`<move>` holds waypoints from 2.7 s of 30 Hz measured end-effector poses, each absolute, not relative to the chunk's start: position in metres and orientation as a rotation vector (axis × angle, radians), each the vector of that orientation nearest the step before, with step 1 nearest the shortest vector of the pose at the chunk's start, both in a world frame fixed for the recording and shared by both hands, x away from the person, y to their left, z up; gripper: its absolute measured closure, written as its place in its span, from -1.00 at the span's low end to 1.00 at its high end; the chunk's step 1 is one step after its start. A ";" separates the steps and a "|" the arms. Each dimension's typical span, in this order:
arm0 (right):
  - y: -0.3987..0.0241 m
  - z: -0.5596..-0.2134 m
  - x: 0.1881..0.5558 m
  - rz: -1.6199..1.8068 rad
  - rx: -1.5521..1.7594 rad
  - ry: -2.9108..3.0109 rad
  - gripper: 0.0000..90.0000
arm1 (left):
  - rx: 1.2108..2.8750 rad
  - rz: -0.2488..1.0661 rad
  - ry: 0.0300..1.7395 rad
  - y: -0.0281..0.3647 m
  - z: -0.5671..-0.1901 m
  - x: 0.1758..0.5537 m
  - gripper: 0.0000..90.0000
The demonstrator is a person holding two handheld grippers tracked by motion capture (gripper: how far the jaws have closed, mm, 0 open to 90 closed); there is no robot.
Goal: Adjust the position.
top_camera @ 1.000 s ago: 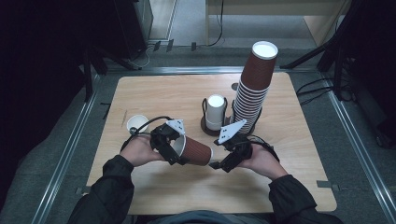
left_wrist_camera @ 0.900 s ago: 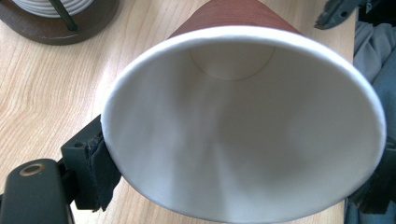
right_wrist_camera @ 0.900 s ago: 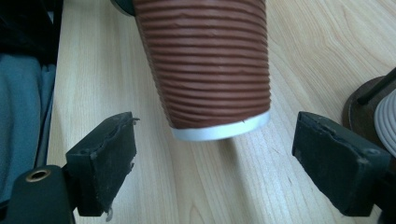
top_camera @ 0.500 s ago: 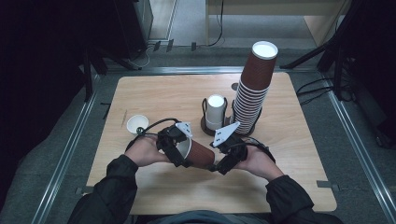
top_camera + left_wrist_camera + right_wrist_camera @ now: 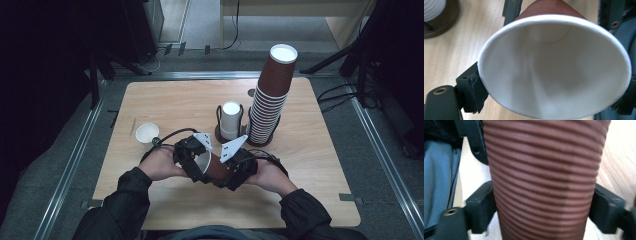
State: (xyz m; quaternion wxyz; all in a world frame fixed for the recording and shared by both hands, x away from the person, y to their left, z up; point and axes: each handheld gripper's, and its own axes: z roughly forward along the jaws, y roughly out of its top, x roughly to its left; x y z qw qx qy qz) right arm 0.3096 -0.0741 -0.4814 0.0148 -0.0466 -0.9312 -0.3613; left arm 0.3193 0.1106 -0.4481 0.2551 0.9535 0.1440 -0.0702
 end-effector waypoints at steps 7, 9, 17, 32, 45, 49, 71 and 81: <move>-0.073 -0.482 0.308 -1.108 -0.130 -2.913 -0.54 | 2.595 -0.154 0.364 0.110 -0.449 0.317 -0.83; -0.073 -0.481 0.308 -1.110 -0.124 -2.925 -0.54 | 2.591 -0.144 0.354 0.111 -0.449 0.316 -0.85; -0.080 -0.480 0.311 -1.111 -0.144 -2.940 -0.55 | 2.539 -0.093 0.376 0.118 -0.444 0.316 -1.00; -0.095 -0.472 0.317 -1.177 -0.213 -2.932 -0.55 | 2.373 -0.077 0.451 0.148 -0.445 0.319 -1.00; -0.101 -0.468 0.319 -1.274 -0.259 -2.877 -0.55 | 2.235 -0.160 0.472 0.140 -0.445 0.318 -1.00; -0.099 -0.468 0.319 -1.290 -0.255 -2.862 -0.55 | 2.224 -0.162 0.484 0.135 -0.446 0.318 -1.00; -0.094 -0.467 0.317 -1.362 -0.239 -2.810 -0.55 | 2.159 -0.099 0.531 0.127 -0.440 0.315 -0.84; -0.097 -0.467 0.316 -1.350 -0.268 -2.806 -0.69 | 2.165 -0.117 0.554 0.135 -0.434 0.319 -0.81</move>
